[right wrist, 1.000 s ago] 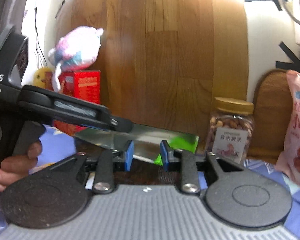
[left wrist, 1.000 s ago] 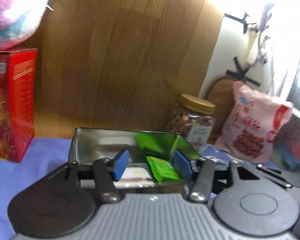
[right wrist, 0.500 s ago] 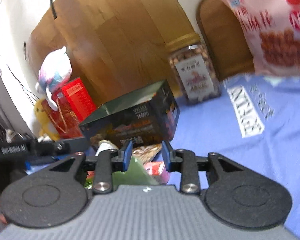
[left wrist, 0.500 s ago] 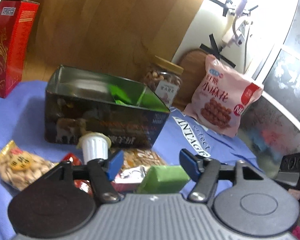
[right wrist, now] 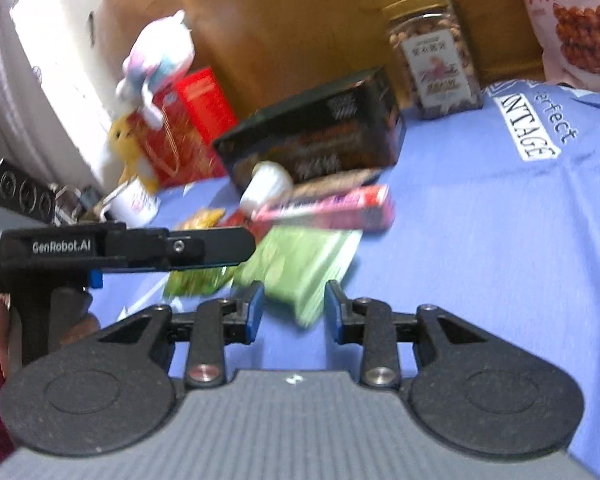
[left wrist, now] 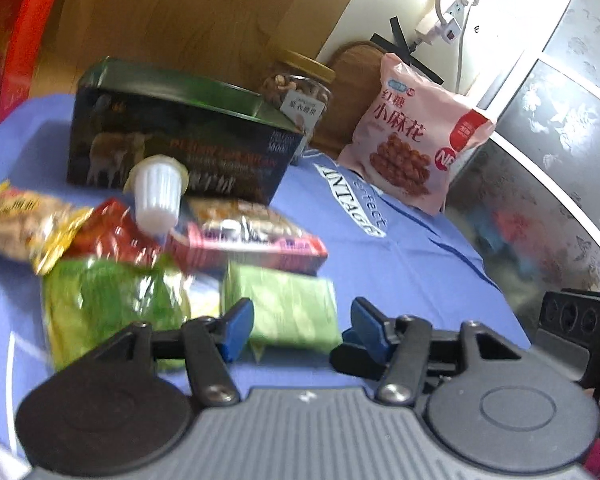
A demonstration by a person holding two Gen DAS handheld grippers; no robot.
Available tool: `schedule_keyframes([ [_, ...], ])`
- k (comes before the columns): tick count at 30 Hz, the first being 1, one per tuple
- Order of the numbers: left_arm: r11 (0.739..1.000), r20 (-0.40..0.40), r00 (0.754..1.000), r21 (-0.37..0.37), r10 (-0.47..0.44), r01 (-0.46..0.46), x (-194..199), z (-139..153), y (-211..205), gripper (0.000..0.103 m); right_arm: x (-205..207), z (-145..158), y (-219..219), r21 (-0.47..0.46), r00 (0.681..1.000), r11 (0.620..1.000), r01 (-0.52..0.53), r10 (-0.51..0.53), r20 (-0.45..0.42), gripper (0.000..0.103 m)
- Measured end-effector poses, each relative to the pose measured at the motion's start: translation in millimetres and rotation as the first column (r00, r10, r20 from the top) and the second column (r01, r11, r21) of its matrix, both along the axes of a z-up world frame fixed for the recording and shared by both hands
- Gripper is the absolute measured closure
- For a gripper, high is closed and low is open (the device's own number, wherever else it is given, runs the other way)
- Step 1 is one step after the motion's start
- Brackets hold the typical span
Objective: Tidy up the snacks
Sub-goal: 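Move the left tool back to the pale green leaf-print packet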
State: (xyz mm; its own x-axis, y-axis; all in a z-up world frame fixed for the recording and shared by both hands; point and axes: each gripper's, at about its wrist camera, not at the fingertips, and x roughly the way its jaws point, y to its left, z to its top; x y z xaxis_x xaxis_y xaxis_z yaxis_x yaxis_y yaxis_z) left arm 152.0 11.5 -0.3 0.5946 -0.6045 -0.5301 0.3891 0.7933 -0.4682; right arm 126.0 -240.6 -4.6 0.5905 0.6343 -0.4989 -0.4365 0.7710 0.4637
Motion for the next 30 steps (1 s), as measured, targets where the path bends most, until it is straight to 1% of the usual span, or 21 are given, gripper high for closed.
schedule_keyframes([
  [3,1.0,0.017,1.0,-0.01,0.023,-0.023,-10,2,8,0.047,-9,4,-4,-0.001,1.0,1.0,0.011,-0.011,0.021,0.067],
  [6,0.998,0.023,0.998,-0.024,0.053,-0.052,-14,6,18,0.047,-9,9,-11,0.01,0.998,0.999,0.053,-0.053,0.033,0.067],
  [10,0.996,0.017,0.996,-0.041,0.082,-0.081,-14,10,30,0.047,-5,8,-22,0.05,0.995,0.994,0.101,-0.101,0.001,0.067],
  [13,0.993,0.003,0.996,-0.069,0.092,-0.092,-11,10,38,0.047,-4,5,-25,0.06,0.992,0.991,0.122,-0.121,-0.023,0.067],
  [15,0.993,-0.006,0.995,-0.075,0.095,-0.095,-8,10,39,0.047,-4,4,-26,0.057,0.992,0.99,0.128,-0.126,-0.025,0.067],
  [21,0.997,-0.012,0.997,-0.041,0.07,-0.07,3,8,24,0.047,1,0,-29,0.06,0.99,0.989,0.136,-0.134,-0.044,0.066],
  [23,0.998,-0.015,0.998,-0.024,0.059,-0.06,8,6,17,0.047,2,-1,-29,0.067,0.99,0.989,0.131,-0.128,-0.051,0.063],
  [24,0.998,-0.018,0.998,-0.017,0.059,-0.059,10,5,14,0.045,3,-1,-28,0.067,0.991,0.99,0.127,-0.124,-0.052,0.059],
  [25,0.998,-0.02,0.998,-0.012,0.06,-0.06,12,3,12,0.045,3,-1,-27,0.065,0.992,0.991,0.12,-0.116,-0.05,0.059],
  [27,0.998,-0.025,0.998,-0.002,0.062,-0.062,16,1,10,0.043,3,-1,-23,0.05,0.995,0.994,0.094,-0.092,-0.044,0.059],
  [29,0.998,-0.034,0.998,0.001,0.059,-0.059,19,-3,8,0.043,2,0,-17,0.024,0.997,0.997,0.074,-0.073,-0.029,0.057],
  [30,0.998,-0.042,0.998,0.001,0.056,-0.056,21,-5,8,0.043,1,1,-13,0.004,0.998,0.998,0.06,-0.06,-0.018,0.055],
])
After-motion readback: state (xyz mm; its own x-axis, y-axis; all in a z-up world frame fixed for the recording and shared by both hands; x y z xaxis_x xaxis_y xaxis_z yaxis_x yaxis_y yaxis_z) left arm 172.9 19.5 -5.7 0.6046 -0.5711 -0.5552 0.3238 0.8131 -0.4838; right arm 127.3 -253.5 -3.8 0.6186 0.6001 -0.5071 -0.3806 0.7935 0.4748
